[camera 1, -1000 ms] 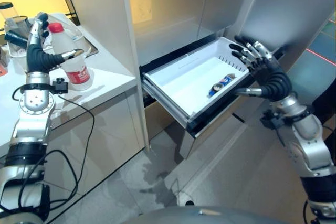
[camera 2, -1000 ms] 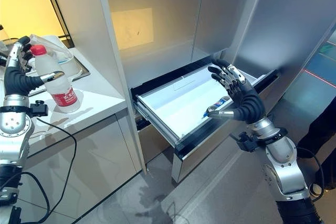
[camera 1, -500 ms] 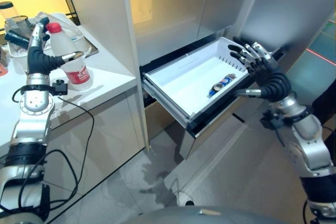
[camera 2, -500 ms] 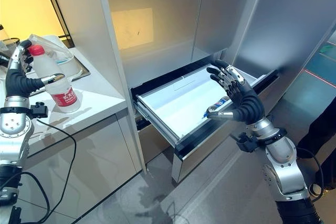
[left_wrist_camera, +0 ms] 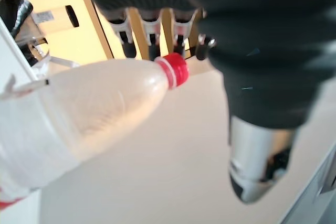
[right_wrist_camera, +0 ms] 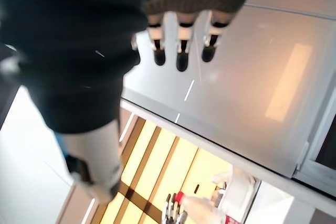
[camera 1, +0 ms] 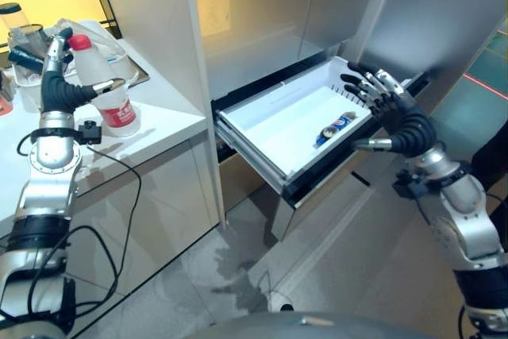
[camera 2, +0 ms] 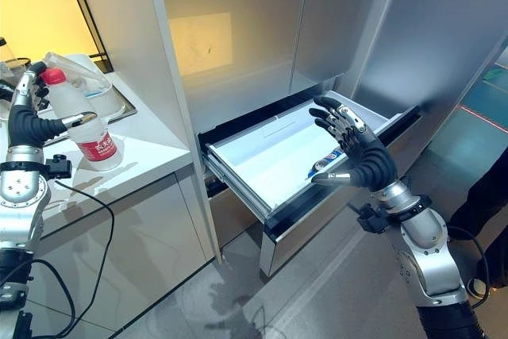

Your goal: Take the drinks into the refrigerator

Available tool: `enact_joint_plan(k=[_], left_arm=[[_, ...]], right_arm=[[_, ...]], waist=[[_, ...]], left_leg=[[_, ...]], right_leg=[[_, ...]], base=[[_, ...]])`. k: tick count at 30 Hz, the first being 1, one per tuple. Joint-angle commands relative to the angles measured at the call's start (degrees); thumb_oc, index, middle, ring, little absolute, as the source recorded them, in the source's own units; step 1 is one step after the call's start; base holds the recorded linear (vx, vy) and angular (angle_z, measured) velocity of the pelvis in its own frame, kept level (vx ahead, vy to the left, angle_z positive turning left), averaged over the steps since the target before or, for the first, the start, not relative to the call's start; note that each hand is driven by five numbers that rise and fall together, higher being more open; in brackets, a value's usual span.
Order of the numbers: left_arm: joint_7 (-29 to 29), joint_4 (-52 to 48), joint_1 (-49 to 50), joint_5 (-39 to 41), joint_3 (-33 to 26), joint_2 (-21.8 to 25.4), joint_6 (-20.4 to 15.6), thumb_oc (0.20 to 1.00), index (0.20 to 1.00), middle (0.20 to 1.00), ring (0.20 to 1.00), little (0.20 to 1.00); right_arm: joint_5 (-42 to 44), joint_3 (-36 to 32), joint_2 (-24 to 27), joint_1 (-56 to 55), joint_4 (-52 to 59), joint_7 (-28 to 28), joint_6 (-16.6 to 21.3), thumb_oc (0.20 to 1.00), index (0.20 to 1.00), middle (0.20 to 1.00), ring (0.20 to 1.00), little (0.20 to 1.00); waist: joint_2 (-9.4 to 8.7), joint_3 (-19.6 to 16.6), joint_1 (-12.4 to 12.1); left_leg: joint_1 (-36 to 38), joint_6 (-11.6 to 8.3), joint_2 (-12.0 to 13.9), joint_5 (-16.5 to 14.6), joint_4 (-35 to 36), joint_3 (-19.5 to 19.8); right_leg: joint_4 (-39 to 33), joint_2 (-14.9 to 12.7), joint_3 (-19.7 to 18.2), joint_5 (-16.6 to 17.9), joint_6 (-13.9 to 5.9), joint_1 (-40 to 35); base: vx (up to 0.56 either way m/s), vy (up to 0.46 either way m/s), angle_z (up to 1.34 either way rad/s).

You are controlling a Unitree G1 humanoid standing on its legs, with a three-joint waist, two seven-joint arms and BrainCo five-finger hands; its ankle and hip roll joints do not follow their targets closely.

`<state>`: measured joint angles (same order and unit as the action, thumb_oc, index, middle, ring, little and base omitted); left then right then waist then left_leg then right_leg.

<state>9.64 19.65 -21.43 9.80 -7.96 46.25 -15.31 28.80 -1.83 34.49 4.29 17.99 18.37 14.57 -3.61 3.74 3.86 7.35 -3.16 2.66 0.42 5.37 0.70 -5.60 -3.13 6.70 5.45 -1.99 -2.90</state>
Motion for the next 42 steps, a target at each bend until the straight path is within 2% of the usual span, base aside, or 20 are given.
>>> enact_joint_plan(k=[1,5,12,22,42], left_arm=[[-0.5,7.1,-6.4,0.9,0.0,2.4,0.8,1.0,1.0,1.0,1.0,1.0],[-2.6,8.9,-8.2,4.4,1.4,2.5,1.5,1.0,1.0,1.0,1.0,1.0],[-3.3,10.6,-10.3,5.9,2.8,3.1,2.1,1.0,1.0,1.0,1.0,1.0],[-2.6,11.9,-10.0,5.0,1.7,4.4,2.8,1.0,1.0,1.0,1.0,1.0],[-2.6,11.9,-9.0,3.1,0.4,2.0,4.5,1.0,1.0,1.0,1.0,1.0]], right_arm=[[3.0,-4.0,-0.6,1.1,5.7,-0.1,1.1,1.0,1.0,1.0,1.0,1.0],[3.5,-3.9,-0.1,1.2,5.9,0.2,0.6,1.0,1.0,1.0,1.0,1.0],[3.7,-3.9,0.3,1.0,6.3,0.3,0.4,1.0,1.0,1.0,1.0,1.0],[2.7,-4.8,0.2,-0.1,6.2,0.4,0.6,1.0,1.0,1.0,1.0,1.0],[2.5,-5.6,-1.0,-1.3,6.8,1.4,-0.3,1.0,1.0,1.0,1.0,1.0]], waist=[[-0.67,0.1,1.0],[-0.39,0.3,1.2],[-0.26,0.5,1.5],[-0.43,0.5,1.5],[-0.68,0.3,1.4]], left_leg=[[1.7,2.72,-2.0,-5.5,-1.3,0.8],[1.7,2.71,-2.0,-5.6,-1.3,0.6],[1.6,2.6,-2.0,-5.7,-1.4,0.4],[1.4,2.64,-2.0,-5.9,-1.7,0.3],[1.5,2.72,-2.1,-5.8,-1.5,0.7]], right_leg=[[3.8,-0.7,0.6,-8.7,-2.92,-4.2],[3.6,-0.8,0.4,-8.6,-2.95,-4.2],[3.4,-0.8,0.1,-8.5,-3.02,-4.0],[3.1,-0.6,-0.4,-8.5,-3.08,-3.9],[3.0,-0.5,-0.2,-8.6,-2.88,-4.2]], base=[[0.0,0.0,0.0],[0.0,0.0,0.0],[0.0,0.0,0.0],[0.0,0.0,0.0],[0.0,0.0,0.0]])
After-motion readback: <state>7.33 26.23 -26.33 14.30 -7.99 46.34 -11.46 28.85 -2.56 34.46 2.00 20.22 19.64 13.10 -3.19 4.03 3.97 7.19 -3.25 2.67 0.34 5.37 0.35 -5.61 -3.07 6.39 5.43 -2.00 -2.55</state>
